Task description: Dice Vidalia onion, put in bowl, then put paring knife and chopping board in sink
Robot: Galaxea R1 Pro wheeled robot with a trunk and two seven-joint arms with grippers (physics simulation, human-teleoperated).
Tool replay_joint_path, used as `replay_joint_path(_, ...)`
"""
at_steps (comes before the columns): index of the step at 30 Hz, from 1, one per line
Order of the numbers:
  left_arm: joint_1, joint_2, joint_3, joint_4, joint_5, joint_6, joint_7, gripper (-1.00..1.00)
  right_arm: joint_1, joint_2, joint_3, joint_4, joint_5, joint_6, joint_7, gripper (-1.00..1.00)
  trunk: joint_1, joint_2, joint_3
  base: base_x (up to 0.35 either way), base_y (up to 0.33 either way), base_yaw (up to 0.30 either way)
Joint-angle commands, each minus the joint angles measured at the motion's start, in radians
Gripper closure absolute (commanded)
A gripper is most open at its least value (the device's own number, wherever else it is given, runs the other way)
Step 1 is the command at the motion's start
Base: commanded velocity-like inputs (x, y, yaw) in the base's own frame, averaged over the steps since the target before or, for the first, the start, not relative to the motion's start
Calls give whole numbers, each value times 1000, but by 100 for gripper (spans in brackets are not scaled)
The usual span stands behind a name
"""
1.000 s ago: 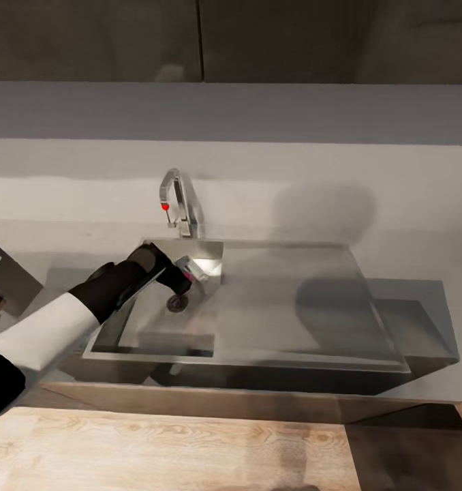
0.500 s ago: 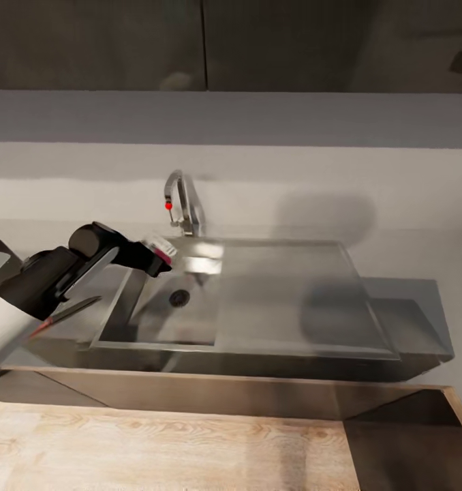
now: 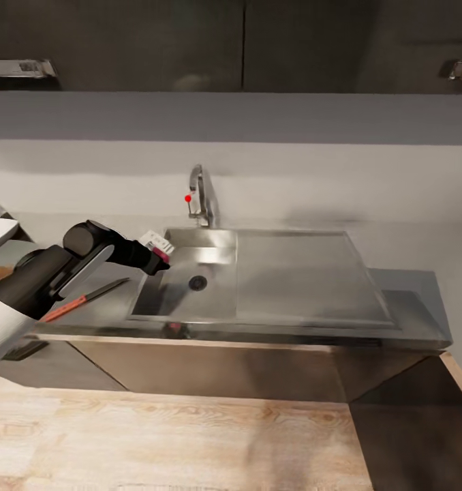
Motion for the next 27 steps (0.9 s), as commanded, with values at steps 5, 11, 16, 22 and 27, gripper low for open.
replay_joint_path(5, -1, 7, -1, -1, -6, 1, -8, 100, 0, 2, -7, -2, 4, -2, 9, -100, 0, -2, -2, -215, 244, 0)
replay_joint_path(11, -1, 18, -1, 0, -6, 1, -8, 100, 0, 2, -7, -2, 4, -2, 9, -100, 0, -2, -1, -157, 264, 0)
replay_joint_path(16, -1, 27, -2, 2, -1, 1, -8, 100, 0, 2, -7, -2, 4, -2, 9, -100, 0, -2, -1, -21, 300, 0)
replay_joint_path(22, -1, 31, -2, 3, 8, 1, -8, 100, 0, 2, -7, -1, 4, -1, 8, -100, 0, -2, -1, -2, 306, 0)
replay_joint_path(27, -1, 31, -2, 3, 9, 1, -8, 100, 0, 2, -7, -1, 4, -1, 8, -100, 0, -2, -1, 0, 306, 0)
